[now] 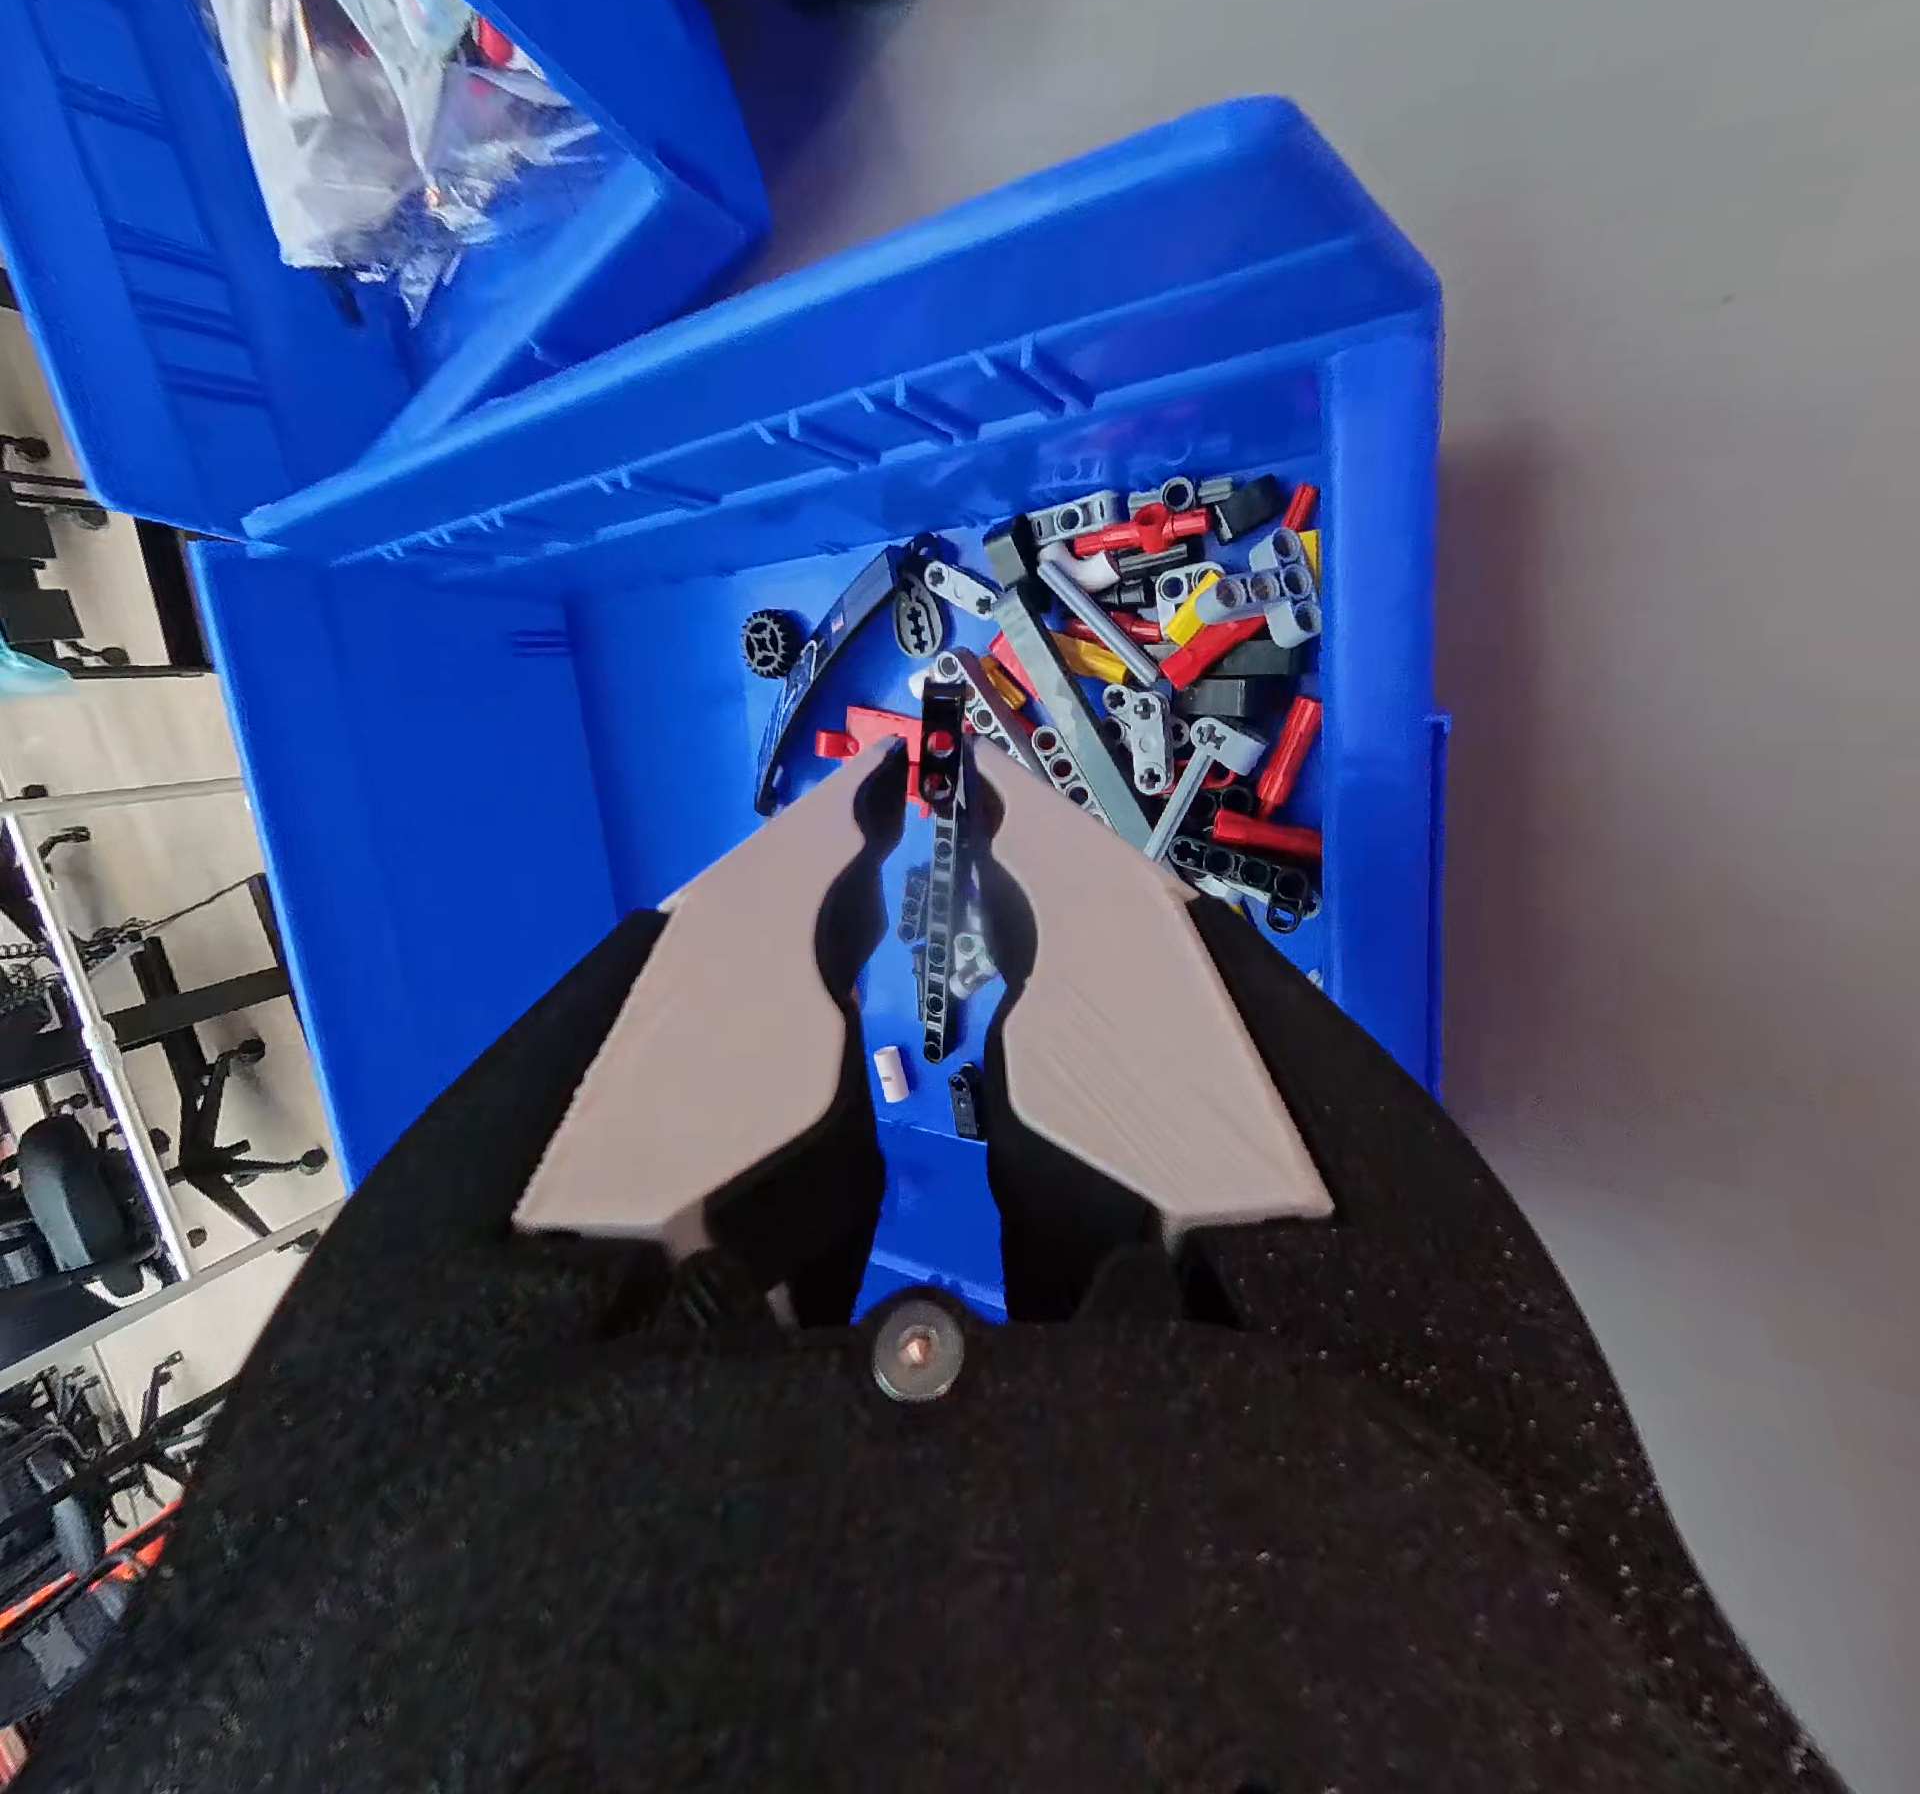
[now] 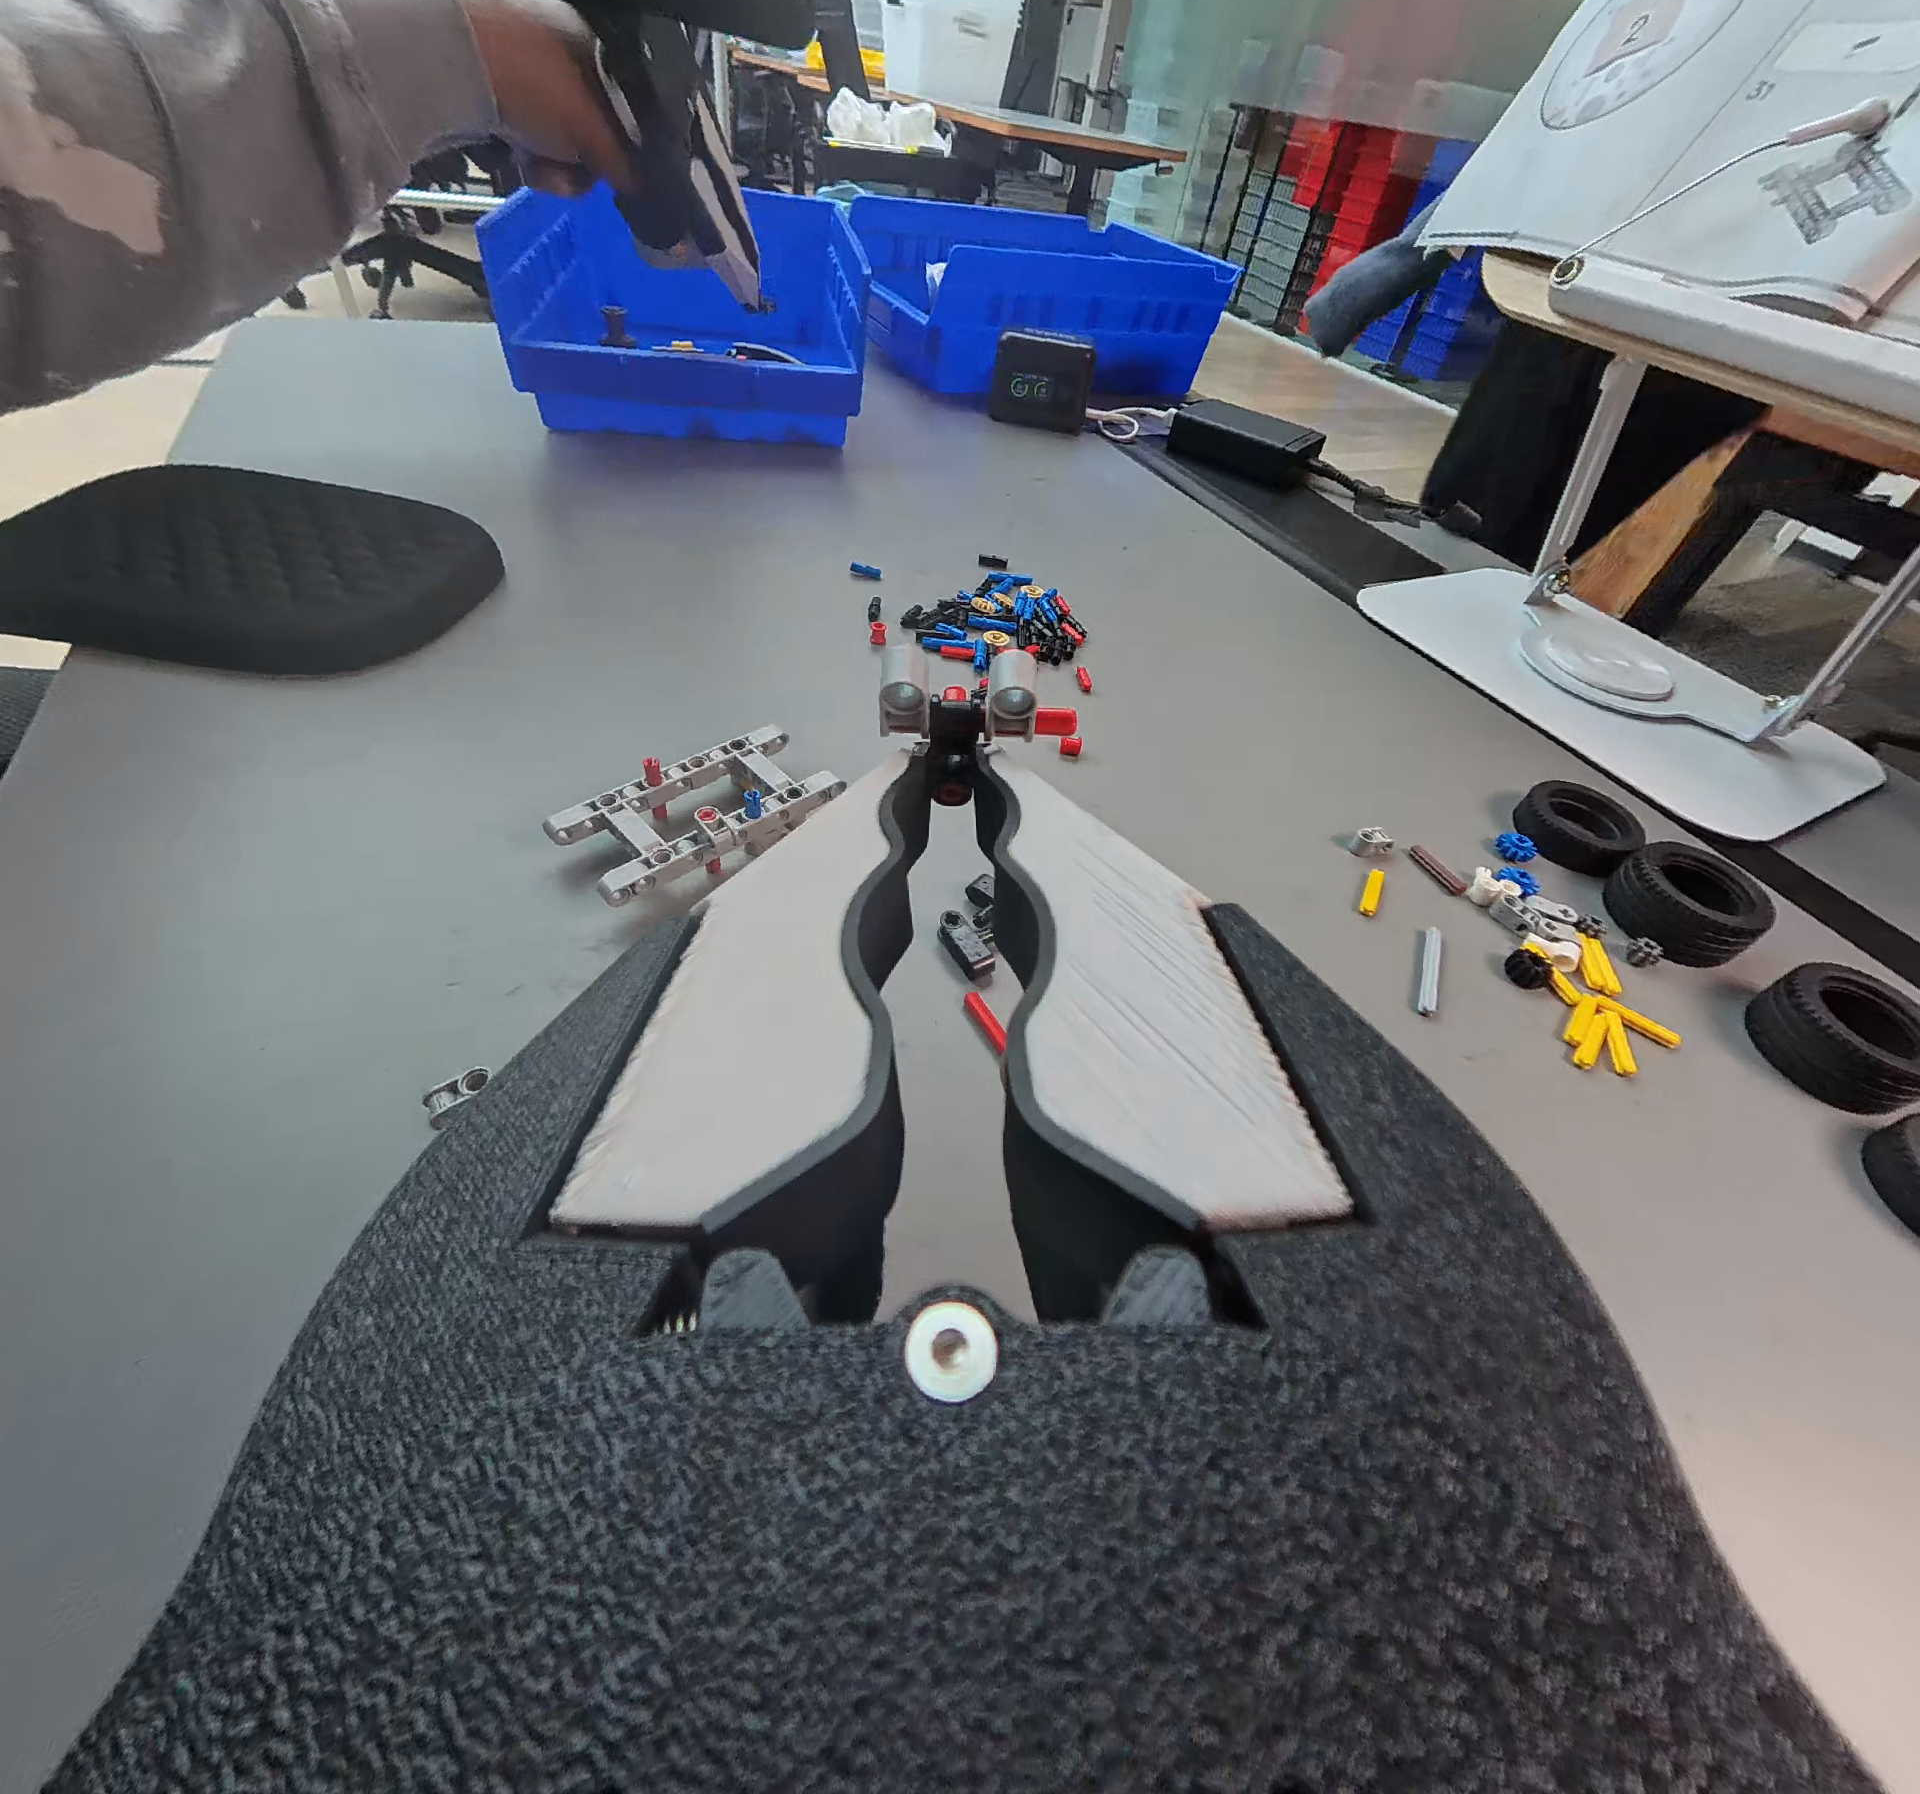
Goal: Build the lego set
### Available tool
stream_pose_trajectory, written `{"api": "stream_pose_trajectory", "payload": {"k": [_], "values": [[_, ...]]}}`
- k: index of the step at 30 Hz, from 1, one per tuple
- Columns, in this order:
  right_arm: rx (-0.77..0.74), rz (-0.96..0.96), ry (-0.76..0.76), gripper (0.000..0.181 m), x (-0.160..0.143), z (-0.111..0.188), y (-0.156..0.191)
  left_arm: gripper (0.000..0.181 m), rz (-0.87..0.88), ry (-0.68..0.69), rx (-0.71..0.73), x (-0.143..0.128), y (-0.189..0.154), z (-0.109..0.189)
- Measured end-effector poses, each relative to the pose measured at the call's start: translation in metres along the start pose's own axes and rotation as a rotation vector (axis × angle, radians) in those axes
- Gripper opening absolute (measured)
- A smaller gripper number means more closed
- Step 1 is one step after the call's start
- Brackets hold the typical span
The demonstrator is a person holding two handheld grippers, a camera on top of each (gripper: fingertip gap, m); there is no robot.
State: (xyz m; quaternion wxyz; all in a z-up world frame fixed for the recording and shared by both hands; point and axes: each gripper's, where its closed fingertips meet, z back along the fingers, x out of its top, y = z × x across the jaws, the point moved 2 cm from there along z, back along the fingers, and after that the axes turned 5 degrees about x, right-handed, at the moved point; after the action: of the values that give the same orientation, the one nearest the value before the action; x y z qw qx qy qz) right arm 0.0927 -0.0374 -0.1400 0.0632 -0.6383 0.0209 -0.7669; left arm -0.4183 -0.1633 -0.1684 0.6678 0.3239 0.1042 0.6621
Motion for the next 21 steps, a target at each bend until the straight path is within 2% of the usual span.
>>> {"api": "stream_pose_trajectory", "payload": {"k": [3,6,8,10,12,14,17,21], "values": [[0.008,-0.011,0.012,0.008,-0.005,-0.002,0.001,0.027,0.007,-0.032,0.059,0.007,0.005,0.003],[0.013,-0.02,0.013,0.008,-0.006,-0.005,0.002,0.03,0.006,-0.262,0.043,0.045,-0.014,0.04],[0.011,-0.009,0.015,0.008,-0.008,-0.007,0.003,0.031,-0.01,-0.482,-0.127,0.08,-0.06,0.083],[0.041,-0.005,0.009,0.008,-0.007,-0.009,0.009,0.031,-0.05,-0.695,-0.422,0.106,-0.13,0.136],[0.078,-0.013,-0.01,0.008,-0.005,-0.011,0.016,0.03,-0.118,-0.857,-0.725,0.115,-0.202,0.19],[0.104,-0.013,-0.026,0.008,-0.003,-0.012,0.022,0.028,-0.186,-0.942,-0.946,0.113,-0.263,0.228],[0.157,-0.022,-0.054,0.008,0.001,-0.012,0.032,0.025,-0.272,-1.003,-1.068,0.112,-0.323,0.252],[0.205,-0.015,-0.061,0.008,0.001,-0.013,0.041,0.019,-0.292,-1.02,-1.144,0.116,-0.354,0.262]]}}
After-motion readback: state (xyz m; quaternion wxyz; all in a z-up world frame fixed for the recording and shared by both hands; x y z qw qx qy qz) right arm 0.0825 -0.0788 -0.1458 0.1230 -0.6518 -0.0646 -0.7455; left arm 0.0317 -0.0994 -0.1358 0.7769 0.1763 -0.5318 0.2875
